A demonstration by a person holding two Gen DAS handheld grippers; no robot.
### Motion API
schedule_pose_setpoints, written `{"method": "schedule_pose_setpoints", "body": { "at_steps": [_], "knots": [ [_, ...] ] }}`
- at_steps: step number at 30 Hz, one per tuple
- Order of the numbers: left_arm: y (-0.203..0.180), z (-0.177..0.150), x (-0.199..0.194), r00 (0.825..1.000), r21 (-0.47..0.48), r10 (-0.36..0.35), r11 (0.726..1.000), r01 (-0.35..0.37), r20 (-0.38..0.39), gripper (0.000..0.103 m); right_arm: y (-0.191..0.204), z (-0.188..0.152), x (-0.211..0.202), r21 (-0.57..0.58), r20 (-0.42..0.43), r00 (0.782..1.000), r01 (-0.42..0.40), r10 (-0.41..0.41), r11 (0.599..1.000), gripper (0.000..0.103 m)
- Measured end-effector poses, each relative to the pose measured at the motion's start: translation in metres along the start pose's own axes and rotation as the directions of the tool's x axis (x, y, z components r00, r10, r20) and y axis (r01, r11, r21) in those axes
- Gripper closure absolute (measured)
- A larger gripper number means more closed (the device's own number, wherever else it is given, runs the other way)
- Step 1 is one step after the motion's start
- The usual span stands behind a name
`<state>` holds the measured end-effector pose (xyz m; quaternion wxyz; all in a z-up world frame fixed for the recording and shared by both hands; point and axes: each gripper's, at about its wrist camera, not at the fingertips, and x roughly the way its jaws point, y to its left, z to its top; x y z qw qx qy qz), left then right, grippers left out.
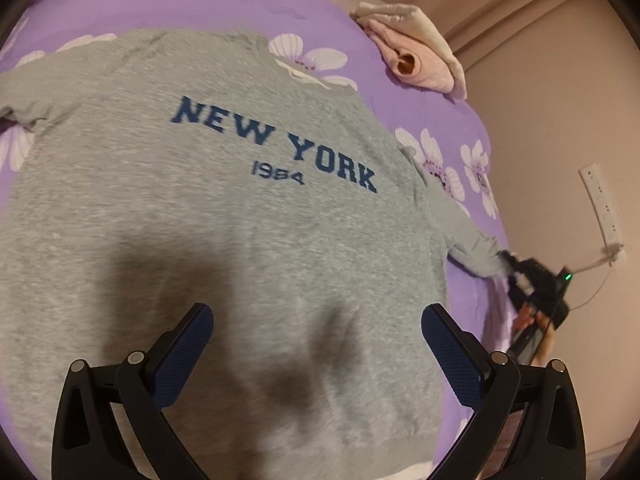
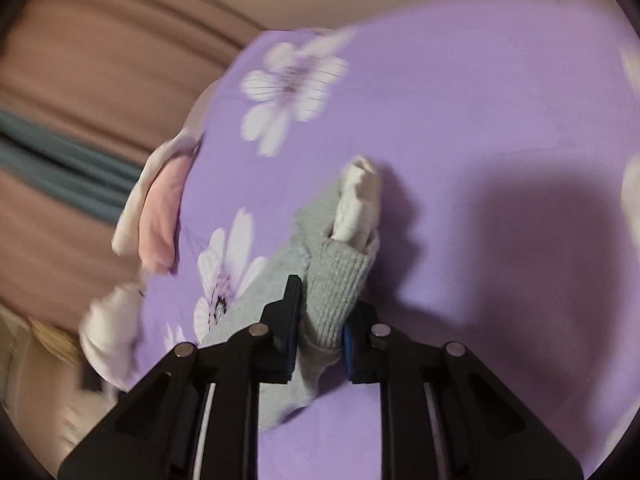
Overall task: Fold small clothes
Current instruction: 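Carry the sleeve across the shirt front with the right gripper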
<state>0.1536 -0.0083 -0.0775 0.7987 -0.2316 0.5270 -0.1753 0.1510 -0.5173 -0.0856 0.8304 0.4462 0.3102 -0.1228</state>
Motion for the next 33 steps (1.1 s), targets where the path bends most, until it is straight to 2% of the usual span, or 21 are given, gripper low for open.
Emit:
{"method": "schedule_pose_setpoints", "body": {
  "at_steps": [4, 9, 11, 14, 16, 17, 21, 24, 27, 28, 29, 32, 33],
  "knots": [
    [0.020, -0.005, -0.016, 1.000, -0.038, -0.016, 0.999, 0.017, 0.021, 0.000, 0.077, 0.000, -0.018, -0.227, 0.046, 0.999, 0.026, -0.016, 0.974, 0.086],
    [0.045, -0.012, -0.044, 0.997, -0.073, -0.013, 0.997, 0.019, 0.074, 0.000, 0.181, -0.026, -0.030, -0.477, 0.110, 0.994, 0.073, -0.022, 0.876, 0.086],
    [0.055, -0.015, -0.054, 0.995, -0.086, -0.011, 0.996, 0.019, 0.096, 0.000, 0.221, -0.048, -0.027, -0.567, 0.124, 0.992, 0.083, -0.014, 0.820, 0.086],
    [0.067, -0.018, -0.065, 0.993, -0.105, -0.012, 0.994, 0.024, 0.117, 0.000, 0.272, -0.091, -0.006, -0.697, 0.136, 0.990, 0.120, -0.034, 0.707, 0.086],
    [0.076, -0.019, -0.070, 0.992, -0.117, -0.005, 0.993, 0.019, 0.124, 0.000, 0.294, -0.127, 0.017, -0.780, 0.116, 0.992, 0.120, -0.047, 0.614, 0.086],
    [0.080, -0.020, -0.072, 0.992, -0.123, 0.001, 0.992, 0.015, 0.126, 0.000, 0.305, -0.153, 0.032, -0.825, 0.105, 0.993, 0.120, -0.058, 0.552, 0.086],
    [0.099, -0.021, -0.075, 0.991, -0.159, 0.019, 0.987, 0.001, 0.129, 0.000, 0.322, -0.233, 0.079, -0.919, 0.060, 0.992, 0.098, -0.110, 0.381, 0.086],
    [0.109, -0.019, -0.076, 0.991, -0.185, 0.029, 0.983, -0.004, 0.131, 0.000, 0.319, -0.283, 0.110, -0.968, 0.084, 0.980, 0.123, -0.179, 0.219, 0.087],
    [0.115, -0.019, -0.079, 0.990, -0.192, 0.030, 0.981, -0.004, 0.135, 0.000, 0.306, -0.322, 0.130, -0.994, 0.080, 0.969, 0.094, -0.232, 0.053, 0.075],
    [0.116, -0.019, -0.079, 0.990, -0.193, 0.032, 0.981, -0.005, 0.136, 0.000, 0.301, -0.329, 0.134, -0.996, 0.079, 0.964, 0.086, -0.252, 0.017, 0.069],
    [0.118, -0.019, -0.078, 0.990, -0.193, 0.033, 0.981, -0.006, 0.136, 0.000, 0.299, -0.330, 0.134, -0.997, 0.071, 0.962, 0.076, -0.264, 0.006, 0.062],
    [0.120, -0.019, -0.076, 0.991, -0.204, 0.029, 0.979, -0.001, 0.133, 0.000, 0.296, -0.330, 0.123, -1.000, 0.026, 0.968, 0.026, -0.251, -0.002, 0.053],
    [0.120, -0.018, -0.075, 0.991, -0.208, 0.025, 0.978, 0.003, 0.131, 0.000, 0.296, -0.325, 0.114, -1.000, -0.015, 0.971, -0.011, -0.238, 0.018, 0.050]
  ]
}}
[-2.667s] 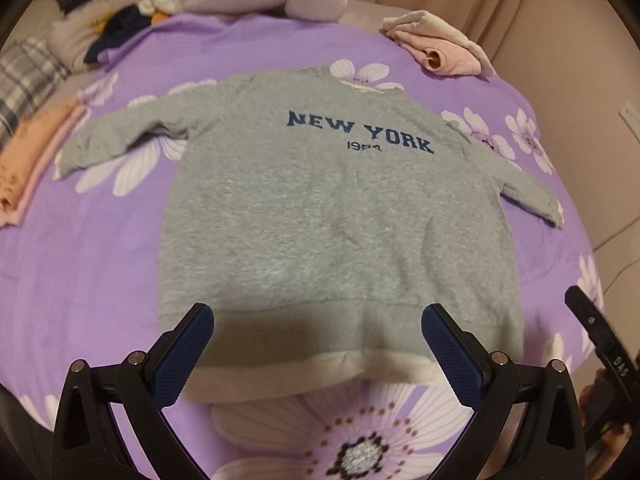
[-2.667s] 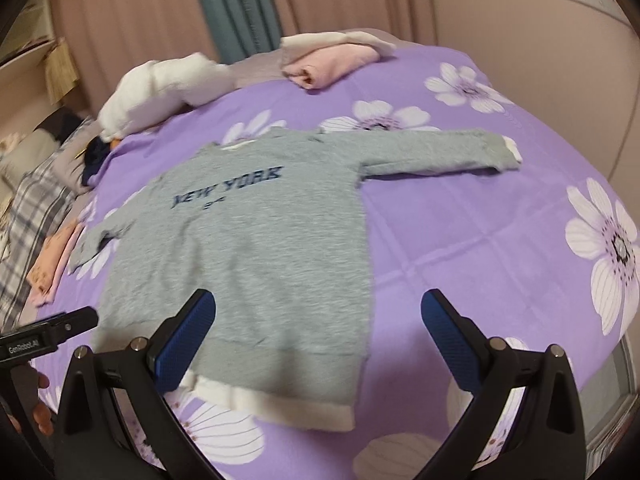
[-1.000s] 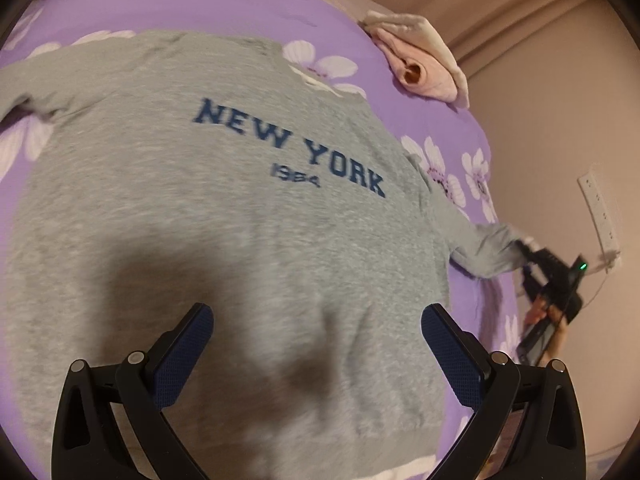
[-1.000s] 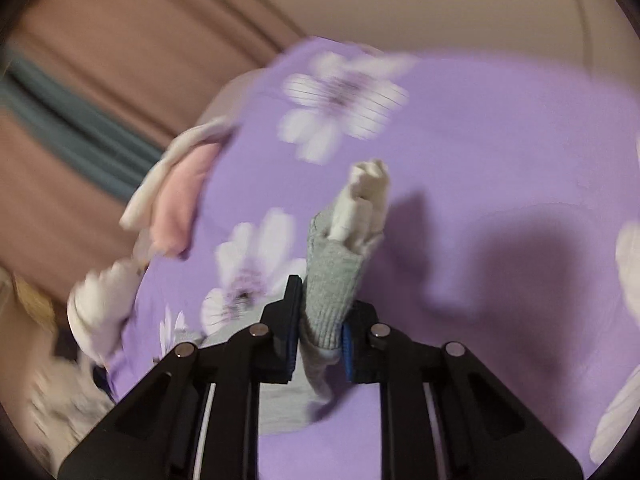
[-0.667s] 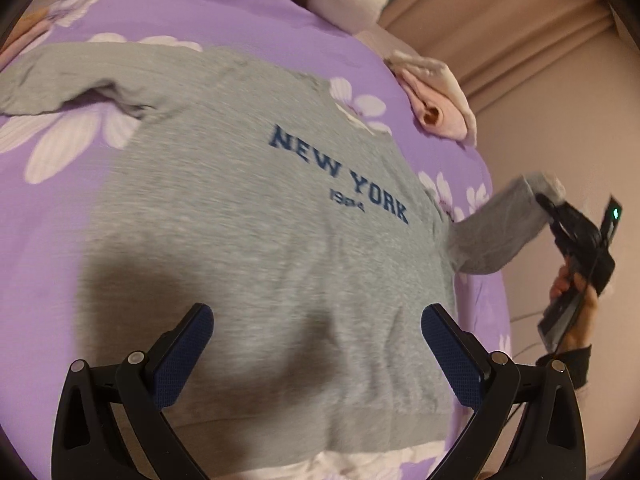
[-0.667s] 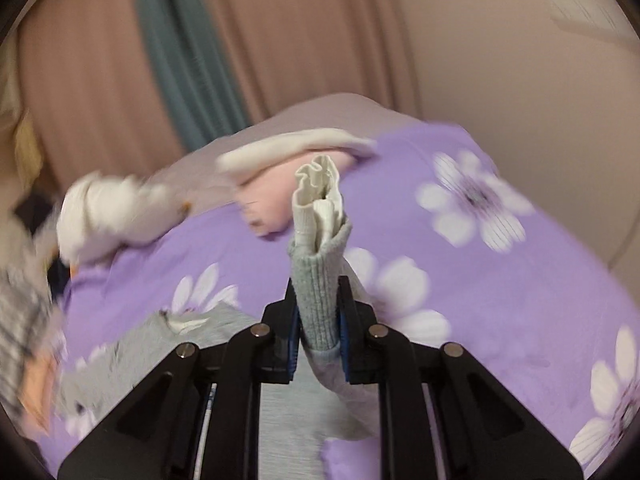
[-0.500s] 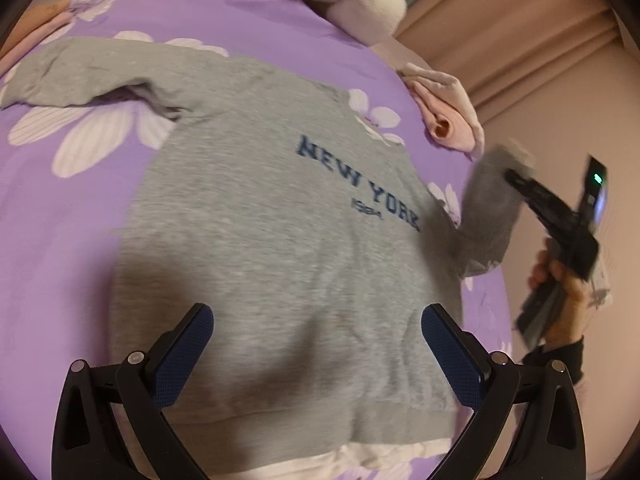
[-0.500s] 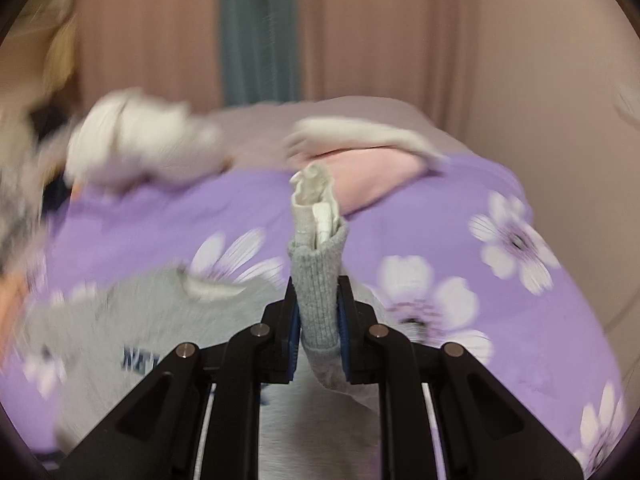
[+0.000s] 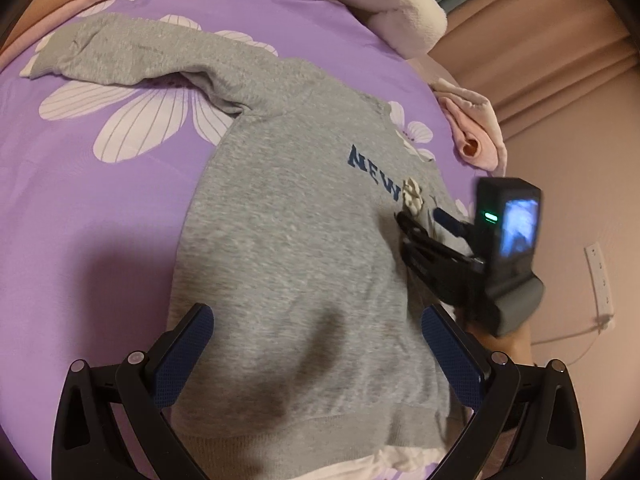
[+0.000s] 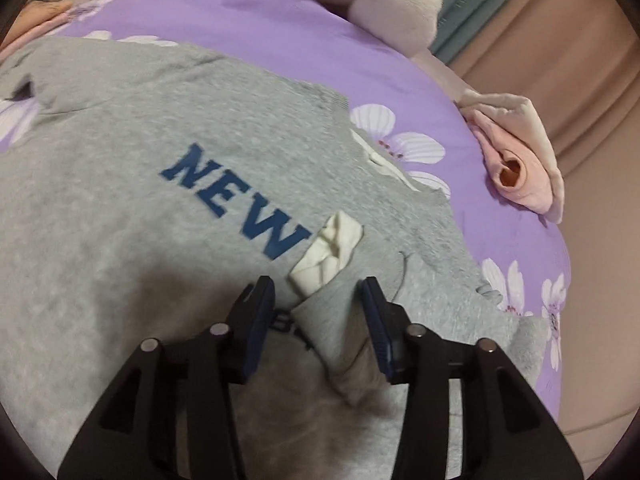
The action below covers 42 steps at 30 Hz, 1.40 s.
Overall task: Fold small clothes
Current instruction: 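Carry the sleeve across the shirt front with the right gripper, then lay the sleeve on the shirt body, open the right gripper, withdraw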
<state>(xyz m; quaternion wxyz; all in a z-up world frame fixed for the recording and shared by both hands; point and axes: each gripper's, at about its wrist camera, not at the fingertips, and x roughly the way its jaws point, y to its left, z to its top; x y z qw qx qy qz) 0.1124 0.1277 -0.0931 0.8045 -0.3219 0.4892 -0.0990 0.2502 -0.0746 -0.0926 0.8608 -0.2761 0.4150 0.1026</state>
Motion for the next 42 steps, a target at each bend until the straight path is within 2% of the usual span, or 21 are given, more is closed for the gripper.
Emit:
{"method": "schedule_pose_setpoints", "body": {
  "at_steps": [4, 8, 11, 12, 16, 19, 21, 23, 24, 27, 30, 32, 33, 34, 35, 36, 37, 38, 39, 40, 42],
  "knots": [
    [-0.016, 0.006, 0.002, 1.000, 0.032, -0.022, 0.999, 0.023, -0.005, 0.000, -0.032, -0.016, -0.047, 0.147, 0.137, 0.979, -0.168, 0.148, 0.975, 0.040],
    [-0.046, 0.017, 0.004, 0.998, 0.111, -0.066, 0.992, 0.066, 0.000, 0.000, -0.092, -0.062, -0.085, 0.397, 0.282, 0.937, -0.310, 0.206, 0.864, 0.029],
    [-0.067, 0.028, 0.008, 0.989, 0.136, -0.147, 0.980, 0.146, -0.002, 0.000, -0.136, -0.114, -0.094, 0.559, 0.363, 0.895, -0.431, 0.259, 0.708, 0.028],
    [-0.078, 0.032, 0.012, 0.985, 0.150, -0.174, 0.974, 0.173, -0.005, 0.000, -0.152, -0.137, -0.093, 0.610, 0.406, 0.866, -0.494, 0.291, 0.620, 0.027],
    [-0.124, 0.044, 0.042, 0.963, 0.199, -0.262, 0.942, 0.269, -0.058, 0.000, -0.175, -0.189, -0.074, 0.711, 0.492, 0.796, -0.601, 0.352, 0.364, 0.028],
    [-0.153, 0.048, 0.078, 0.939, 0.188, -0.317, 0.922, 0.339, -0.136, 0.000, -0.178, -0.209, -0.055, 0.739, 0.535, 0.759, -0.634, 0.372, 0.230, 0.027],
    [-0.170, 0.050, 0.105, 0.925, 0.176, -0.332, 0.915, 0.363, -0.183, 0.000, -0.172, -0.217, -0.039, 0.730, 0.595, 0.703, -0.675, 0.389, 0.103, 0.027],
    [-0.184, 0.052, 0.131, 0.905, 0.151, -0.368, 0.903, 0.403, -0.216, 0.000, -0.168, -0.220, -0.028, 0.716, 0.635, 0.661, -0.698, 0.400, 0.016, 0.027],
    [-0.187, 0.054, 0.142, 0.900, 0.141, -0.379, 0.900, 0.412, -0.214, 0.000, -0.162, -0.217, -0.021, 0.696, 0.666, 0.627, -0.718, 0.404, -0.034, 0.027],
    [-0.189, 0.064, 0.175, 0.902, 0.092, -0.388, 0.908, 0.410, -0.188, 0.000, -0.157, -0.209, -0.002, 0.660, 0.724, 0.574, -0.739, 0.383, -0.138, 0.025],
    [-0.173, 0.069, 0.198, 0.940, 0.039, -0.303, 0.949, 0.312, -0.160, 0.000, -0.156, -0.204, 0.020, 0.650, 0.752, 0.568, -0.725, 0.336, -0.229, 0.025],
    [-0.158, 0.068, 0.199, 0.937, 0.020, -0.320, 0.945, 0.326, -0.138, 0.001, -0.156, -0.205, 0.026, 0.659, 0.748, 0.584, -0.706, 0.314, -0.259, 0.027],
    [-0.157, 0.066, 0.195, 0.941, 0.040, -0.313, 0.946, 0.320, -0.126, 0.004, -0.156, -0.205, 0.026, 0.655, 0.754, 0.582, -0.701, 0.304, -0.282, 0.027],
    [-0.159, 0.063, 0.189, 0.957, 0.083, -0.267, 0.957, 0.276, -0.109, 0.006, -0.156, -0.206, 0.023, 0.653, 0.757, 0.591, -0.702, 0.280, -0.283, 0.027],
    [-0.162, 0.059, 0.183, 0.981, 0.148, -0.181, 0.970, 0.190, -0.076, 0.007, -0.158, -0.207, 0.016, 0.673, 0.739, 0.625, -0.694, 0.250, -0.255, 0.028],
    [-0.164, 0.053, 0.179, 0.991, 0.200, -0.122, 0.971, 0.129, -0.047, 0.007, -0.164, -0.213, 0.002, 0.724, 0.690, 0.700, -0.664, 0.184, -0.188, 0.029],
    [-0.164, 0.048, 0.177, 0.994, 0.231, -0.105, 0.967, 0.112, -0.042, 0.007, -0.167, -0.219, -0.011, 0.744, 0.667, 0.736, -0.651, 0.117, -0.147, 0.032],
    [-0.165, 0.044, 0.178, 0.996, 0.270, -0.083, 0.959, 0.091, -0.040, 0.007, -0.168, -0.220, -0.012, 0.725, 0.687, 0.719, -0.668, 0.107, -0.167, 0.038],
    [-0.168, 0.039, 0.177, 0.998, 0.310, -0.048, 0.949, 0.055, -0.029, 0.007, -0.163, -0.221, -0.012, 0.721, 0.690, 0.717, -0.664, 0.104, -0.199, 0.038],
    [-0.170, 0.035, 0.176, 1.000, 0.340, -0.011, 0.940, 0.017, -0.020, 0.007, -0.159, -0.218, -0.012, 0.743, 0.666, 0.737, -0.641, 0.115, -0.191, 0.038],
    [-0.167, 0.034, 0.177, 0.999, 0.355, 0.051, 0.934, -0.043, -0.011, 0.007, -0.151, -0.209, -0.015, 0.818, 0.576, 0.804, -0.567, 0.150, -0.097, 0.038]
  ]
}}
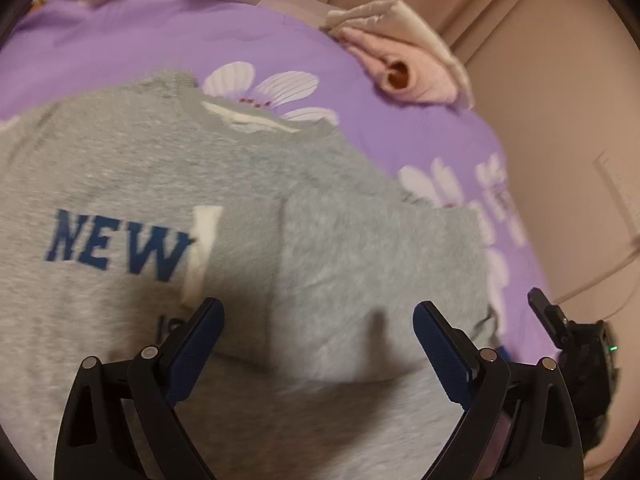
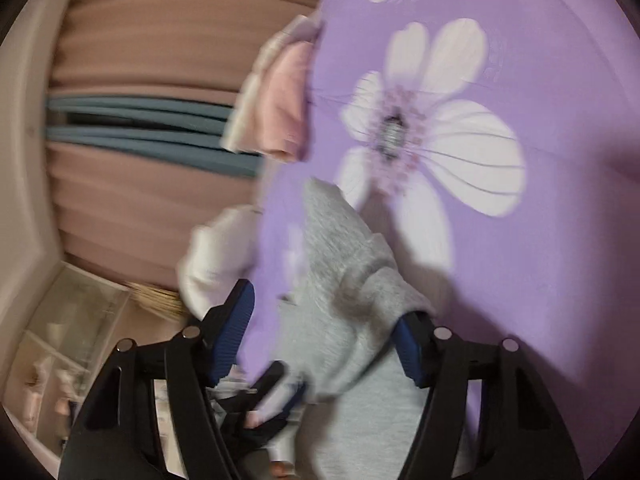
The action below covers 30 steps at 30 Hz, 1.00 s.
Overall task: Fold small clothes
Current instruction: 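Lay the sleeve on the shirt body, open the right gripper, withdraw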
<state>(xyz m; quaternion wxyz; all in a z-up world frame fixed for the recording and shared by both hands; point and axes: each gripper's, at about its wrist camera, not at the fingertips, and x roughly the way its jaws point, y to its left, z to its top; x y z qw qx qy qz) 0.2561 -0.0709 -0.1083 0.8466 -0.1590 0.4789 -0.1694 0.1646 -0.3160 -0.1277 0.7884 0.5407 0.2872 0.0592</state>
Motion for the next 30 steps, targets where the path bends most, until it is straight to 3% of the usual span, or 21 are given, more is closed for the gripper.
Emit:
{"method": "schedule_pose_setpoints", "body": {
  "at_steps": [3, 4, 7, 9, 12, 15, 19, 21, 22, 25, 26, 28, 30],
  "knots": [
    [0.014, -0.001, 0.002, 0.999, -0.027, 0.031, 0.999, -0.032, -0.040, 0.007, 0.006, 0.002, -0.001, -0.076, -0.118, 0.990, 0.072, -0.081, 0.995, 0.040],
    [0.020, -0.001, 0.004, 0.999, -0.038, 0.006, 0.999, -0.008, -0.053, 0.007, 0.011, 0.003, -0.009, -0.099, -0.129, 0.988, 0.076, -0.088, 0.992, 0.038],
    [0.028, 0.001, -0.002, 0.997, -0.058, -0.049, 0.997, 0.045, -0.060, 0.007, 0.036, 0.016, -0.040, -0.210, -0.057, 0.991, 0.104, -0.119, 0.972, 0.030],
    [0.029, 0.001, -0.003, 0.997, -0.067, -0.049, 0.997, 0.045, -0.067, 0.007, 0.044, 0.032, -0.046, -0.241, -0.006, 0.997, 0.079, -0.083, 0.967, 0.028],
    [0.026, 0.002, -0.003, 0.997, -0.052, -0.031, 0.998, 0.027, -0.077, 0.007, 0.036, 0.062, -0.013, -0.270, -0.060, 0.993, 0.082, -0.102, 0.959, 0.027],
    [0.020, 0.005, 0.003, 0.996, -0.027, -0.014, 1.000, 0.012, -0.085, 0.007, 0.025, 0.087, 0.044, -0.282, -0.115, 0.978, 0.136, -0.175, 0.950, 0.039],
    [0.016, 0.008, 0.006, 0.995, -0.016, 0.003, 1.000, -0.005, -0.105, 0.007, 0.015, 0.104, 0.098, -0.224, -0.246, 0.963, 0.055, -0.111, 0.973, 0.048],
    [0.014, 0.010, 0.009, 0.992, -0.008, 0.021, 1.000, -0.023, -0.124, 0.007, 0.016, 0.104, 0.113, -0.241, -0.301, 0.946, 0.051, -0.124, 0.969, 0.071],
    [0.012, 0.010, 0.010, 0.991, -0.002, 0.028, 1.000, -0.028, -0.129, 0.007, 0.021, 0.105, 0.117, -0.294, -0.275, 0.943, 0.103, -0.187, 0.950, 0.095],
    [0.006, 0.009, 0.014, 0.988, 0.040, 0.069, 0.997, -0.064, -0.140, 0.006, 0.040, 0.107, 0.117, -0.429, -0.165, 0.949, 0.176, -0.269, 0.886, 0.096],
    [0.003, 0.008, 0.016, 0.986, 0.057, 0.088, 0.995, -0.081, -0.140, 0.006, 0.043, 0.108, 0.121, -0.456, -0.141, 0.939, 0.220, -0.314, 0.862, 0.096],
    [-0.002, 0.007, 0.019, 0.983, 0.086, 0.115, 0.991, -0.104, -0.141, 0.005, 0.038, 0.106, 0.139, -0.493, -0.167, 0.897, 0.284, -0.410, 0.822, 0.094],
    [-0.005, 0.005, 0.022, 0.981, 0.108, 0.135, 0.987, -0.121, -0.136, 0.003, 0.041, 0.104, 0.141, -0.517, -0.149, 0.890, 0.301, -0.430, 0.802, 0.093]
  ]
}}
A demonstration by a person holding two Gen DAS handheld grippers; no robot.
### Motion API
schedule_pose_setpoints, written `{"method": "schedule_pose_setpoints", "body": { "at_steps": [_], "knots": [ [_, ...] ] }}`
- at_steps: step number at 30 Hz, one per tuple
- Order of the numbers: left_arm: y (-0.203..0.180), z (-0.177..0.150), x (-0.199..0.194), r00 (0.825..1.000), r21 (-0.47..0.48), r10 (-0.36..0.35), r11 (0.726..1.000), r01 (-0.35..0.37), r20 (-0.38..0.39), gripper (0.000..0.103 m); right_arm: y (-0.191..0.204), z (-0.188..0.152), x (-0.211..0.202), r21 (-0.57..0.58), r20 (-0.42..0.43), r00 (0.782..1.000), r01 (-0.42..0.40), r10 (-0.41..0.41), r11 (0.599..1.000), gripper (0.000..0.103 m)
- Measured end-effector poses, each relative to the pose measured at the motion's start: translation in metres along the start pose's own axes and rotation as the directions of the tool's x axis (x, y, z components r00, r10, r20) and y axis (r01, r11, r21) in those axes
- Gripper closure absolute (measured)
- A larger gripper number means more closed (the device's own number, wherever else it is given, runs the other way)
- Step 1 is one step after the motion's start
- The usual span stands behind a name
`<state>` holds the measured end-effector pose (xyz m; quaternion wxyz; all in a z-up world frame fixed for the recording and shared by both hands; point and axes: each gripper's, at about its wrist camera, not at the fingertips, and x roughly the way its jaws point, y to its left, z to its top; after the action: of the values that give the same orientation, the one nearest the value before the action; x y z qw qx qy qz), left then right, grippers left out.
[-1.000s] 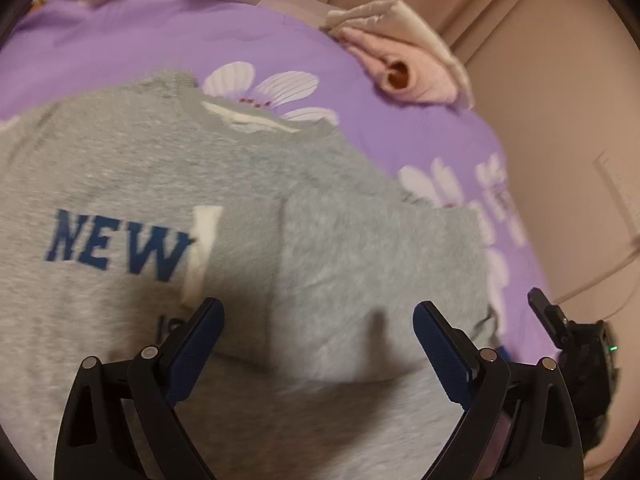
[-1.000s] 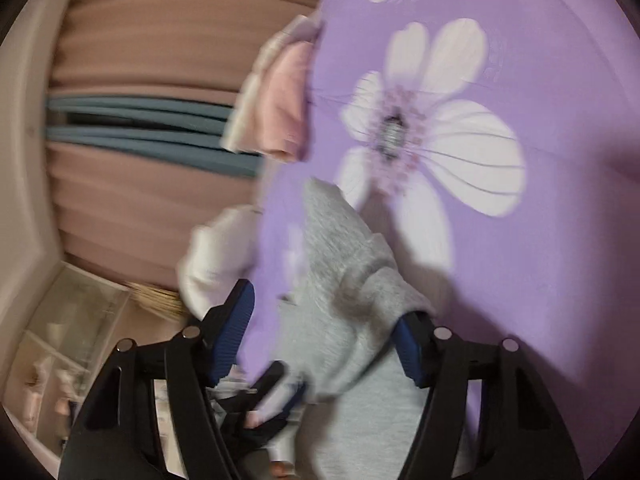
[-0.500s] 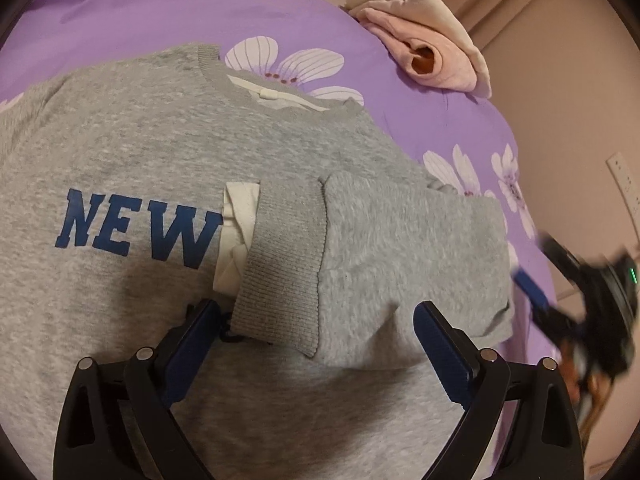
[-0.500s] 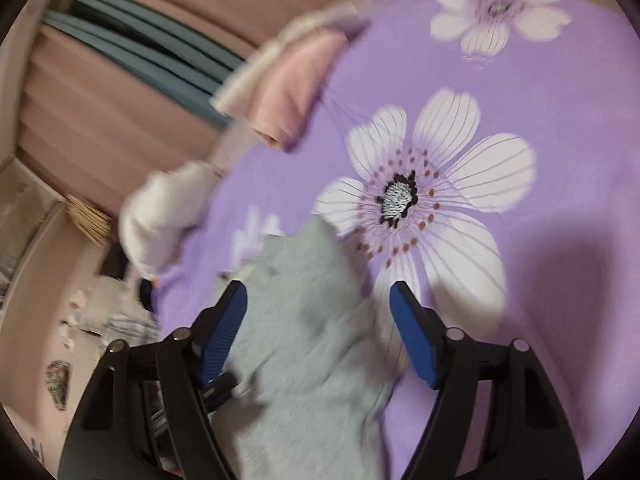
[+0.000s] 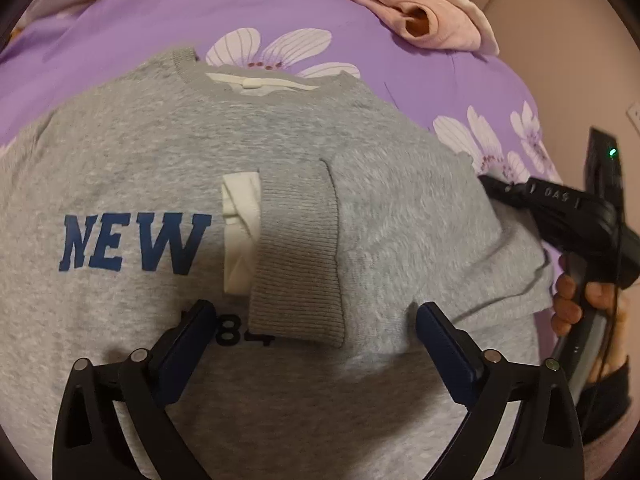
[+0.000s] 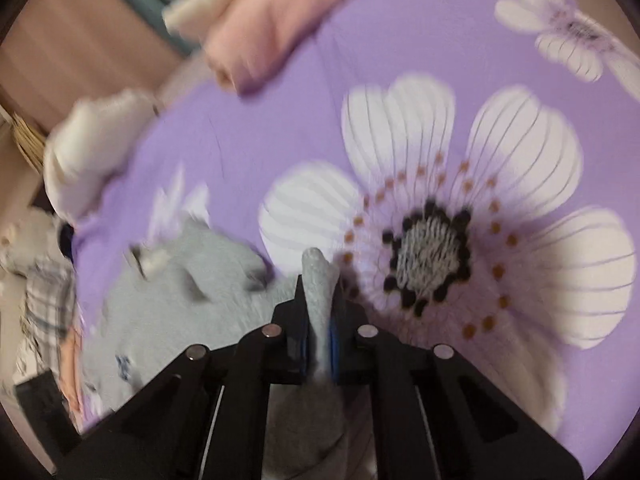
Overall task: Fold small clothes
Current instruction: 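Lay the sleeve on the shirt body, open the right gripper, withdraw, then grasp the other grey sleeve cuff with the left gripper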
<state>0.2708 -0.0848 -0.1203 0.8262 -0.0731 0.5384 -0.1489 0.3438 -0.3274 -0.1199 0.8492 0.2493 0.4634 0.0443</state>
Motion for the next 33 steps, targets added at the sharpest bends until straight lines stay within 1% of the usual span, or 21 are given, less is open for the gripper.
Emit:
{"method": "schedule_pose_setpoints", "body": {
  "at_steps": [1, 2, 4, 5, 7, 10, 11, 13, 14, 16, 17, 19, 21, 23, 24, 25, 26, 28, 30, 32, 33],
  "knots": [
    [-0.001, 0.000, 0.001, 1.000, 0.008, 0.008, 1.000, -0.008, 0.004, 0.003, 0.001, 0.000, -0.005, 0.002, 0.021, 1.000, 0.001, -0.001, 1.000, 0.087],
    [-0.001, 0.000, 0.001, 1.000, 0.011, 0.012, 1.000, -0.012, 0.007, 0.003, 0.003, 0.001, -0.016, 0.003, 0.063, 0.998, 0.000, 0.000, 1.000, 0.084],
    [-0.001, 0.000, 0.001, 1.000, 0.009, 0.013, 1.000, -0.014, 0.015, 0.003, 0.008, -0.002, -0.041, -0.018, 0.158, 0.987, 0.022, -0.019, 1.000, 0.083],
    [-0.001, 0.000, 0.000, 1.000, 0.007, 0.010, 1.000, -0.010, 0.019, 0.003, 0.012, -0.004, -0.054, -0.049, 0.189, 0.982, 0.005, 0.004, 0.999, 0.083],
    [0.001, -0.001, -0.002, 1.000, -0.001, -0.005, 1.000, 0.005, 0.021, 0.003, 0.018, -0.011, -0.069, -0.107, 0.183, 0.981, -0.053, 0.072, 0.993, 0.083],
    [0.011, -0.004, -0.012, 0.998, -0.045, -0.052, 0.998, 0.053, 0.019, 0.003, 0.032, -0.039, -0.083, -0.218, 0.134, 0.984, -0.087, 0.118, 0.972, 0.083],
    [0.014, -0.005, -0.016, 0.997, -0.063, -0.069, 0.995, 0.071, 0.021, 0.003, 0.035, -0.050, -0.083, -0.248, 0.116, 0.986, -0.087, 0.118, 0.965, 0.083],
    [0.021, -0.011, -0.028, 0.995, -0.090, -0.093, 0.991, 0.094, 0.024, 0.003, 0.038, -0.071, -0.076, -0.298, 0.079, 0.993, -0.063, 0.090, 0.952, 0.083],
    [0.024, -0.015, -0.034, 0.995, -0.096, -0.096, 0.990, 0.098, 0.027, 0.003, 0.040, -0.075, -0.070, -0.310, 0.060, 0.995, -0.055, 0.078, 0.949, 0.083],
    [0.030, -0.024, -0.047, 0.995, -0.105, -0.096, 0.989, 0.099, 0.035, 0.003, 0.037, -0.088, -0.049, -0.335, 0.019, 1.000, 0.008, -0.002, 0.942, 0.085],
    [0.036, -0.030, -0.057, 0.994, -0.113, -0.099, 0.988, 0.104, 0.045, 0.003, 0.037, -0.094, -0.040, -0.350, 0.008, 0.999, 0.038, -0.038, 0.936, 0.088],
    [0.046, -0.040, -0.074, 0.993, -0.129, -0.102, 0.986, 0.109, 0.063, 0.003, 0.037, -0.101, -0.034, -0.361, 0.028, 0.998, 0.057, -0.050, 0.931, 0.088],
    [0.063, -0.053, -0.095, 0.990, -0.154, -0.101, 0.981, 0.115, 0.096, 0.003, 0.037, -0.100, -0.042, -0.319, 0.033, 0.999, 0.049, -0.041, 0.946, 0.085],
    [0.085, -0.069, -0.115, 0.986, -0.191, -0.110, 0.973, 0.133, 0.127, 0.003, 0.040, -0.105, -0.055, -0.290, 0.045, 0.999, 0.023, -0.011, 0.957, 0.074],
    [0.097, -0.078, -0.124, 0.983, -0.213, -0.116, 0.966, 0.145, 0.143, 0.003, 0.042, -0.110, -0.065, -0.286, 0.060, 0.998, 0.012, 0.005, 0.958, 0.070],
    [0.107, -0.086, -0.131, 0.981, -0.234, -0.118, 0.960, 0.153, 0.155, 0.003, 0.045, -0.117, -0.075, -0.288, 0.078, 0.997, 0.000, 0.024, 0.958, 0.063],
    [0.122, -0.099, -0.142, 0.977, -0.268, -0.119, 0.949, 0.164, 0.176, 0.003, 0.048, -0.124, -0.083, -0.292, 0.087, 0.995, -0.014, 0.041, 0.956, 0.058],
    [0.148, -0.120, -0.156, 0.971, -0.323, -0.118, 0.929, 0.182, 0.207, 0.003, 0.054, -0.143, -0.100, -0.306, 0.093, 0.992, -0.050, 0.082, 0.951, 0.057],
    [0.180, -0.143, -0.172, 0.960, -0.399, -0.121, 0.891, 0.217, 0.252, 0.003, 0.057, -0.162, -0.113, -0.304, 0.087, 0.988, -0.096, 0.128, 0.948, 0.054],
    [0.212, -0.162, -0.183, 0.948, -0.481, -0.123, 0.838, 0.258, 0.294, 0.003, 0.058, -0.175, -0.121, -0.281, 0.087, 0.981, -0.142, 0.173, 0.949, 0.050],
    [0.225, -0.169, -0.188, 0.943, -0.516, -0.125, 0.811, 0.276, 0.308, 0.003, 0.058, -0.184, -0.126, -0.250, 0.088, 0.973, -0.187, 0.214, 0.950, 0.048]
  ]
}}
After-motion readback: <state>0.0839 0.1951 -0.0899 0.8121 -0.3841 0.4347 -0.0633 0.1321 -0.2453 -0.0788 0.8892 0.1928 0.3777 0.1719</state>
